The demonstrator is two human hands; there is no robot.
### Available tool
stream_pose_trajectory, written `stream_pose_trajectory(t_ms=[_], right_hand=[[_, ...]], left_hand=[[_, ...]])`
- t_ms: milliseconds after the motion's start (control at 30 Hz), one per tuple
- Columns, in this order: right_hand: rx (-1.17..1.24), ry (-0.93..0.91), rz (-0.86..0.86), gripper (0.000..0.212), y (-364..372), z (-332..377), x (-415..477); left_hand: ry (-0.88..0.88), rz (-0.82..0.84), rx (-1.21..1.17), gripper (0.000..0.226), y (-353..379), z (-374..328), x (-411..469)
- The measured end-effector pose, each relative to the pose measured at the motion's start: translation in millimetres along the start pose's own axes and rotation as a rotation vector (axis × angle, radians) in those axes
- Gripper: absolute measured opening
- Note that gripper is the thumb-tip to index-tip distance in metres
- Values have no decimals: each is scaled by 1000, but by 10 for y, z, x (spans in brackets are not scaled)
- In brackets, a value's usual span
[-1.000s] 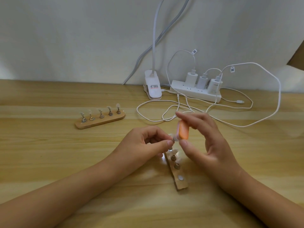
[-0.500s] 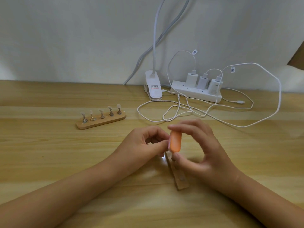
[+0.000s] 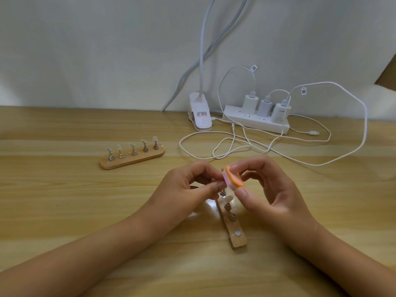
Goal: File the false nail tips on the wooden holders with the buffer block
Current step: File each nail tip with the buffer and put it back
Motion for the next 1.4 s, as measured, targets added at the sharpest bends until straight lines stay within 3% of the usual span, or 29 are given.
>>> stream_pose_trajectory(t_ms=[133, 267, 367, 500, 600, 733, 833, 933, 1067, 1267, 1400], right_hand=[[44, 122, -31, 20, -25, -99, 43], [-44, -47, -52, 19, 14, 71, -35], [6, 75, -66, 19, -27, -29, 13], [-18, -17, -57, 17, -3, 72, -20], [34, 113, -41, 17, -10, -42, 22], [37, 44, -47, 13, -19, 42, 2], [55, 107, -34, 16, -22, -24, 19], [63, -10, -43, 14, -29, 92, -19], [155, 83, -15, 12, -43, 4, 14], [160, 106, 50, 13, -4, 20, 24], [183, 51, 7, 13, -54, 79, -3]], left_hand=[[21, 7, 38, 12, -2, -21, -13], [40, 12, 48, 4, -5, -51, -14], [47, 8, 75, 6, -14, -45, -14], [68, 19, 71, 5, 2, -75, -18], [73, 3, 81, 6, -14, -61, -15], [88, 5, 88, 7, -8, -74, -14], [105, 0, 85, 8, -6, -89, -14], [143, -30, 73, 8, -23, -137, -13], [170, -63, 91, 9, -42, -157, -26], [315, -45, 232, 12, -21, -290, -31], [348, -74, 234, 9, -51, -328, -29]])
Point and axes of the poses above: each hand's wrist, its own x-axis towards the middle knuckle, its own y-axis out of the palm, z = x × y, the point moved 8 cm from there along x, towards the middle knuckle, and after that the axes turned 14 degrees about y, right-handed, at the moved point
